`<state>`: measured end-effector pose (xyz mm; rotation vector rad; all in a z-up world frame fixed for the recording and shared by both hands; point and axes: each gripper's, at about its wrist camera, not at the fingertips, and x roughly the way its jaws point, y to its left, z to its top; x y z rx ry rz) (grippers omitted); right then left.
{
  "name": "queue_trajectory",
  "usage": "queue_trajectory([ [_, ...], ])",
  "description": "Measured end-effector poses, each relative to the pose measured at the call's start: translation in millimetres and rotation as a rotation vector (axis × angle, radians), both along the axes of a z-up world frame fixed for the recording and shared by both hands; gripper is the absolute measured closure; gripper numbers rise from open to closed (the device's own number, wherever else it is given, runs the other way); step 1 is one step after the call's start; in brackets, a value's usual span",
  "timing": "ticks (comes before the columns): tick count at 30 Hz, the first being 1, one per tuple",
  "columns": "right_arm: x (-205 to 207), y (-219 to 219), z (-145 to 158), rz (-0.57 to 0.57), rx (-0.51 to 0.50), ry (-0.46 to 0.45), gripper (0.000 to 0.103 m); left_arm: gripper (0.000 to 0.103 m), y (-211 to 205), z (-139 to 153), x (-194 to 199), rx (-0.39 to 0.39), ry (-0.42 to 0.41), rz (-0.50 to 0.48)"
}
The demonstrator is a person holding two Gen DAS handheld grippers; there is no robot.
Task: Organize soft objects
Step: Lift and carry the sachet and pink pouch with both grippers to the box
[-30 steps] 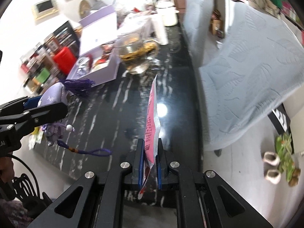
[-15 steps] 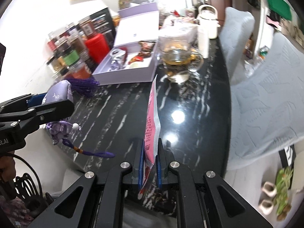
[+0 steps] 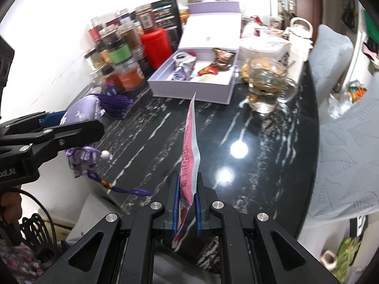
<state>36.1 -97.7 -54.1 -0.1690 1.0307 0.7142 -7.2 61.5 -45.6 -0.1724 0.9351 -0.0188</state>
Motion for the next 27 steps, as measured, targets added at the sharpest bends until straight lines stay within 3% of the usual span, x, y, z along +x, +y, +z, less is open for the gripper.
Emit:
queue_trajectory([
  [9,2,32,-4,0.082,-0.021,0.013,0.092,0.047,27,-7,12,-0.013,0.024,0.034],
  [27,63,97,8,0.085,-0.021,0.014,0.092,0.047,83,13,87,0.005,0.006,0.002],
])
